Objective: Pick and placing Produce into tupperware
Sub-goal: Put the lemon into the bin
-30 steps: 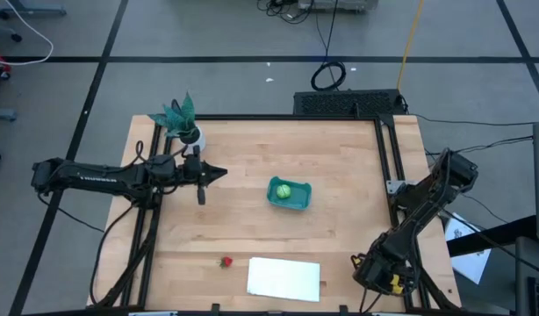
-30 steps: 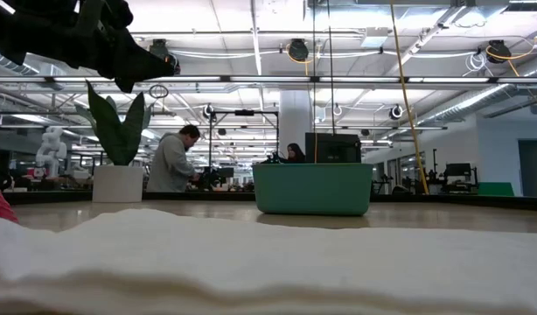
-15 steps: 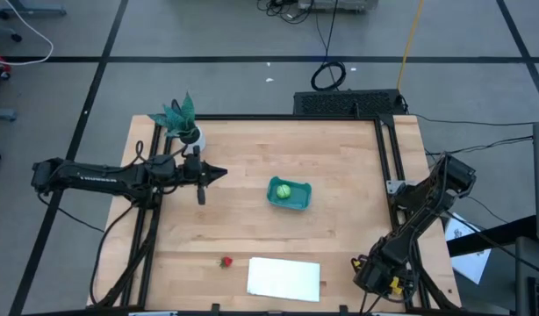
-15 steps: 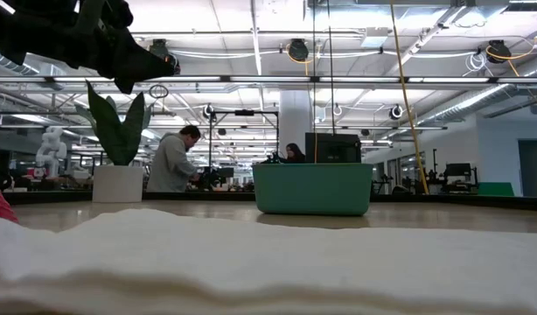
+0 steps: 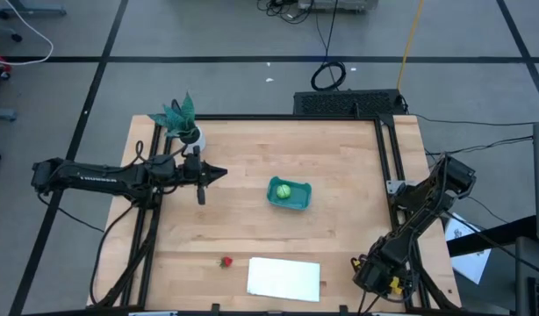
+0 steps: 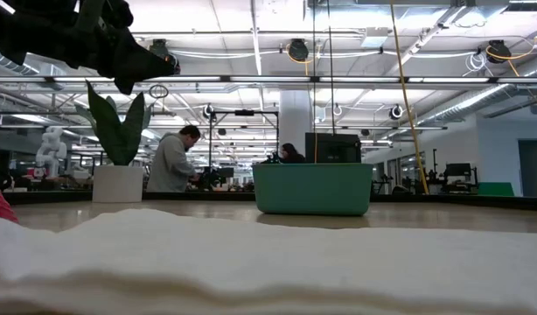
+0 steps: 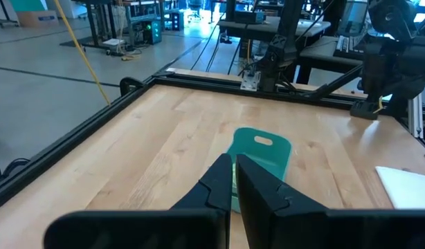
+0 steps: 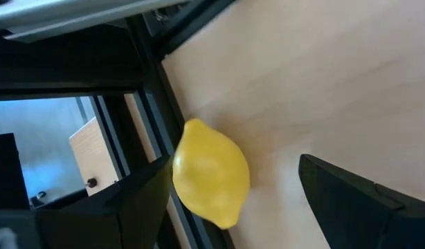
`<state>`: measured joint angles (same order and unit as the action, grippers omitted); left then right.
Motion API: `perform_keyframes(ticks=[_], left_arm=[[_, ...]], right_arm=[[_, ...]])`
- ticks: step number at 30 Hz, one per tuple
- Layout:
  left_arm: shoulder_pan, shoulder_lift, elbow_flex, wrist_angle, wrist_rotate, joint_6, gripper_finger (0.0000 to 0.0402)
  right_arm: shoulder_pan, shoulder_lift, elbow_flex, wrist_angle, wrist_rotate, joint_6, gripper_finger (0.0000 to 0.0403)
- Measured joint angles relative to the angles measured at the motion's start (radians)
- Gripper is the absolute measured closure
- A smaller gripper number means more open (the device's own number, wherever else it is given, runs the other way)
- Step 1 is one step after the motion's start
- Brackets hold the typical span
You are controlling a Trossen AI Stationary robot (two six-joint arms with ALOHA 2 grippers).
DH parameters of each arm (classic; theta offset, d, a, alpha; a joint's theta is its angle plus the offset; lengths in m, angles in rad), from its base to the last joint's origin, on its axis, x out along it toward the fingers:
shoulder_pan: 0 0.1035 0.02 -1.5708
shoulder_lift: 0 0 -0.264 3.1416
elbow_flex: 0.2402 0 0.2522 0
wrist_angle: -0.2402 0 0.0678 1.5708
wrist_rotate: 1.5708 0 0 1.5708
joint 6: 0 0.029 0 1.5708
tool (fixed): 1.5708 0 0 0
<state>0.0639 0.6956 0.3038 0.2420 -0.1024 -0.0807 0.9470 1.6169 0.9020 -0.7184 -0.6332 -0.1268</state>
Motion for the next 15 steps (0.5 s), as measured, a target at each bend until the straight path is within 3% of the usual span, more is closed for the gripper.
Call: perform_keyframes(ticks=[15], left_arm=[[0.000, 0.000, 0.000, -0.004, 0.000, 0.016, 0.0376]], right_arm=[[0.002, 0.065, -0.018, 0.014, -0.114, -0.024, 0.0100]])
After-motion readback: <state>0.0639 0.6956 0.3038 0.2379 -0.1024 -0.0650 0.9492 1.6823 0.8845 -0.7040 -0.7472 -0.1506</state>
